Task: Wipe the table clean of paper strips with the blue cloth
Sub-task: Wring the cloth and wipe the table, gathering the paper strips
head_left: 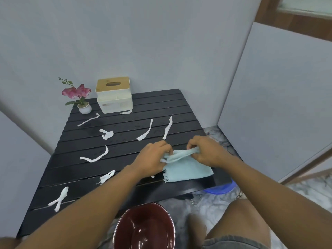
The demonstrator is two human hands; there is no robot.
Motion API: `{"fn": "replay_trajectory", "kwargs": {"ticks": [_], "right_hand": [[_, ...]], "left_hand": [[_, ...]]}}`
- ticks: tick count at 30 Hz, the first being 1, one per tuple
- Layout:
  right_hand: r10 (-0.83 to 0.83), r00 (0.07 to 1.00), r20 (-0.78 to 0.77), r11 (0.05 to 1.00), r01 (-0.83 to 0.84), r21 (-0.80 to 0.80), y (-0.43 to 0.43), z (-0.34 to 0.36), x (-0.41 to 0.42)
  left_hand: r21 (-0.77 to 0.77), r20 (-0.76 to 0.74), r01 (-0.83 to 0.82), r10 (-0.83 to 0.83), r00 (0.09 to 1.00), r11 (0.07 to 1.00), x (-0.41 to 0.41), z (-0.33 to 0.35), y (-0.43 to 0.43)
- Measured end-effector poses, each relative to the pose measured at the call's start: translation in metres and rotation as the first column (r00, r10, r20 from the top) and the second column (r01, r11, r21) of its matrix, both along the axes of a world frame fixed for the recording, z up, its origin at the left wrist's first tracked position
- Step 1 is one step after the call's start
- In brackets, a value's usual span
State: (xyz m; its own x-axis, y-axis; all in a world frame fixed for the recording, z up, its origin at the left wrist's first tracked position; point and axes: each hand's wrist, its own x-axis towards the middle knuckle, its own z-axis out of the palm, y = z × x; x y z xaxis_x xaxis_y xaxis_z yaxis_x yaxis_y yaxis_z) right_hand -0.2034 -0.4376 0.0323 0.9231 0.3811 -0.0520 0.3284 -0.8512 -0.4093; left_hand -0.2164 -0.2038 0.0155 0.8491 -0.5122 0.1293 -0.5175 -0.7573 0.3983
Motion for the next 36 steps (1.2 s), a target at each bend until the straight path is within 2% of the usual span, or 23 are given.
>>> {"fn": "replay_trajectory", "kwargs": {"ticks": [3,5,9,12,16,19,21,25,27,29,33,36], "right_hand": [[0.049,0.998,-0.051,0.998,-0.051,-0.042,-0.002,-0.004,-0.01],[0.058,0.998,-0.029,0.998,-0.058,-0.028,-0.003,-0.006,-0.016],[0.108,0.993,-0.043,0.992,-0.111,-0.058,-0.008,-0.012,-0.025],[0.165,0.986,0.006,0.979,-0.163,-0.121,-0.01,-0.015,-0.029],[0.207,0.978,-0.02,0.953,-0.206,-0.224,-0.008,-0.017,-0.033],[0.142,0.987,0.078,0.938,-0.109,-0.328,-0.002,-0.017,-0.039],[0.025,0.996,0.09,0.947,0.006,-0.32,0.008,-0.016,-0.047],[-0.224,0.973,-0.05,0.97,0.217,-0.111,0.026,-0.018,-0.059],[-0.255,0.966,-0.029,0.967,0.254,-0.036,0.024,-0.015,-0.056],[-0.165,0.985,0.05,0.986,0.167,-0.027,0.018,-0.013,-0.049],[0.185,0.982,0.041,0.981,-0.182,-0.067,0.02,-0.026,-0.042],[0.215,0.973,0.08,0.961,-0.196,-0.196,0.033,-0.045,-0.037]], "left_hand": [[-0.047,0.015,0.069,-0.068,0.998,0.997,-0.01,-0.008,0.006],[-0.084,0.04,0.094,-0.091,0.995,0.992,-0.016,-0.013,0.011],[-0.031,0.047,0.22,-0.218,0.975,0.975,-0.026,-0.027,0.023],[0.01,0.051,0.211,-0.211,0.976,0.977,-0.03,-0.03,0.026],[0.057,0.172,0.146,-0.154,0.973,0.988,-0.027,-0.026,0.015],[0.051,0.201,0.012,-0.022,0.979,0.999,-0.02,-0.02,0.011],[0.047,0.185,-0.024,0.015,0.983,0.999,-0.016,-0.017,0.011],[0.04,0.162,-0.082,0.074,0.984,0.996,-0.017,-0.02,0.016],[0.038,0.138,-0.115,0.109,0.985,0.993,-0.018,-0.024,0.023],[0.033,0.109,-0.141,0.137,0.985,0.989,-0.02,-0.029,0.031],[0.049,0.109,-0.155,0.149,0.983,0.987,-0.028,-0.04,0.042],[0.062,0.098,-0.155,0.148,0.984,0.986,-0.034,-0.046,0.046]]}}
